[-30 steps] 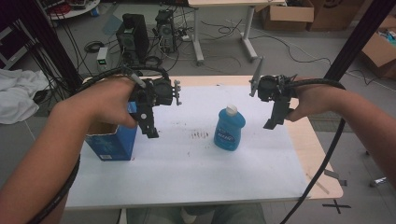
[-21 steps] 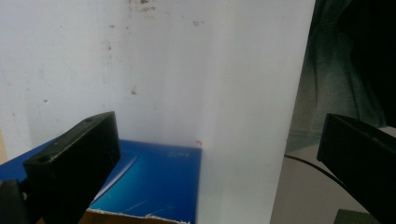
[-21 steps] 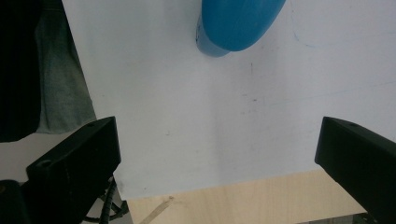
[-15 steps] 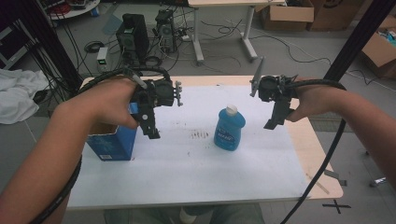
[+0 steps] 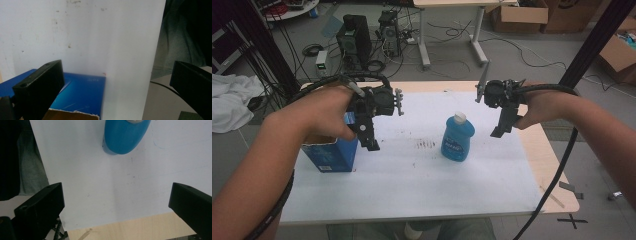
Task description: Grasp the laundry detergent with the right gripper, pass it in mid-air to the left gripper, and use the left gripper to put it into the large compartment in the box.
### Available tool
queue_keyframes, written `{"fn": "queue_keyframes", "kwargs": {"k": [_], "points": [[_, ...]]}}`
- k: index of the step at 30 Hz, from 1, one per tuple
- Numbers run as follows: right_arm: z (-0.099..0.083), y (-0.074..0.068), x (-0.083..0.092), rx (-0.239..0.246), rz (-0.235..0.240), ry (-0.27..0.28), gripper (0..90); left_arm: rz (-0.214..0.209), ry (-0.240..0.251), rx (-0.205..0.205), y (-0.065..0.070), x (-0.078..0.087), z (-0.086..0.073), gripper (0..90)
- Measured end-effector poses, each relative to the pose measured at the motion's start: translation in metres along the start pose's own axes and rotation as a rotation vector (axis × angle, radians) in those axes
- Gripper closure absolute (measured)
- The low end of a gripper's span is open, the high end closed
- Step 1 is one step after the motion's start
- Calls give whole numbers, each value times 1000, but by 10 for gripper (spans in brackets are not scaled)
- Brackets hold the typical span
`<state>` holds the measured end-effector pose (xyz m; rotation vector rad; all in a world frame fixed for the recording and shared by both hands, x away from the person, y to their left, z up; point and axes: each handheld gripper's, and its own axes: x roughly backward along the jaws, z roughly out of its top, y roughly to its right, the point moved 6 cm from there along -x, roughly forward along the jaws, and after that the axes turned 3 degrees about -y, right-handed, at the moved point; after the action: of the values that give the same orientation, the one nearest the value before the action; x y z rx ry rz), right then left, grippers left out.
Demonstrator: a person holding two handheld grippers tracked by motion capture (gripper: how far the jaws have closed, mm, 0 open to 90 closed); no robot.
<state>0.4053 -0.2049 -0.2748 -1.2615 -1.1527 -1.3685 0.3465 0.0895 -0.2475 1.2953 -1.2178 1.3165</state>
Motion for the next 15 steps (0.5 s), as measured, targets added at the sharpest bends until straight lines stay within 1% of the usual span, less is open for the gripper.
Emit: {"fn": "queue_keyframes", "kwargs": {"k": [10,14,15], "points": [[2,3,1,-13,6,9,0,1,-2,-1,0,1,1,1],[3,5,0,-19,-2,-1,0,1,1,-2,0,1,1,1],[4,5,0,-25,-3,4,0,2,1,-3,0,1,1,1]]}}
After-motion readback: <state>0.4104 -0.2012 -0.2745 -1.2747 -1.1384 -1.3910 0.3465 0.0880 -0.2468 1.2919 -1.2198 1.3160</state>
